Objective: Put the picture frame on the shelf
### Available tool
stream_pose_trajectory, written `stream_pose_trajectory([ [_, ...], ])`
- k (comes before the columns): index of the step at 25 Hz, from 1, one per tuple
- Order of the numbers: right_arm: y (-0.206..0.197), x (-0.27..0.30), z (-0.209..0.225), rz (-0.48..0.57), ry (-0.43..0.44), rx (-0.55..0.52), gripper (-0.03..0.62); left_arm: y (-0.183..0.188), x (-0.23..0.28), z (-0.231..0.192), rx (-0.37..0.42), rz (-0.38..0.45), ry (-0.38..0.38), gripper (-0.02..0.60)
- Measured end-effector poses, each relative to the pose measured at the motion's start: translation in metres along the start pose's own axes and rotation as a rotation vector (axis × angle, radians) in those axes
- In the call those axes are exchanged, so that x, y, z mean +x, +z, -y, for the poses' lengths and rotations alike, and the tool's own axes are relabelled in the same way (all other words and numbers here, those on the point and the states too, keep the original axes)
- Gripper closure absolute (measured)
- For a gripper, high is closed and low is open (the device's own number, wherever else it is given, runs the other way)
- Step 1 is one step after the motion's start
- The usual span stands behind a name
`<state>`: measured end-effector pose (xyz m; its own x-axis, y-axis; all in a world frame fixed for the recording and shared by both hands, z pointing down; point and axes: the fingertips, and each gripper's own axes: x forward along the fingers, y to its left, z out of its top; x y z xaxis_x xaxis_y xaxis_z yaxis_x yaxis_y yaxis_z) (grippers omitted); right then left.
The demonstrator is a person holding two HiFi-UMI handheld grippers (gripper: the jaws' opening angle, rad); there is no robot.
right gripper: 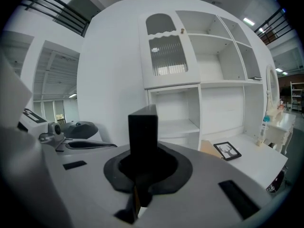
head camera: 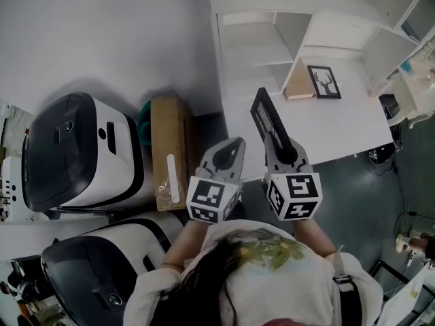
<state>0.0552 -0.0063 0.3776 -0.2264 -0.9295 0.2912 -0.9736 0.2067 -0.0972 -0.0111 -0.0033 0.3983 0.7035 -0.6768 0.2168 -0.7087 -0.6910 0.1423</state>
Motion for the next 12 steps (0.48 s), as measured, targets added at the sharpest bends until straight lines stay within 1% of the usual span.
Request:
stream_pose_trajectory([
  [5, 0.002, 0.028, 0.007, -0.011, -0.049, -0.007, 0.557, 0.001, 0.016, -0.022, -0.013, -0.005, -0.022, 0.551],
  [12, 0.006, 0.053, 0.019, -0.009, -0.103, -0.002, 0.557, 0.008, 0.031, -0.041, 0.002, 0.007, -0.047, 0.551],
])
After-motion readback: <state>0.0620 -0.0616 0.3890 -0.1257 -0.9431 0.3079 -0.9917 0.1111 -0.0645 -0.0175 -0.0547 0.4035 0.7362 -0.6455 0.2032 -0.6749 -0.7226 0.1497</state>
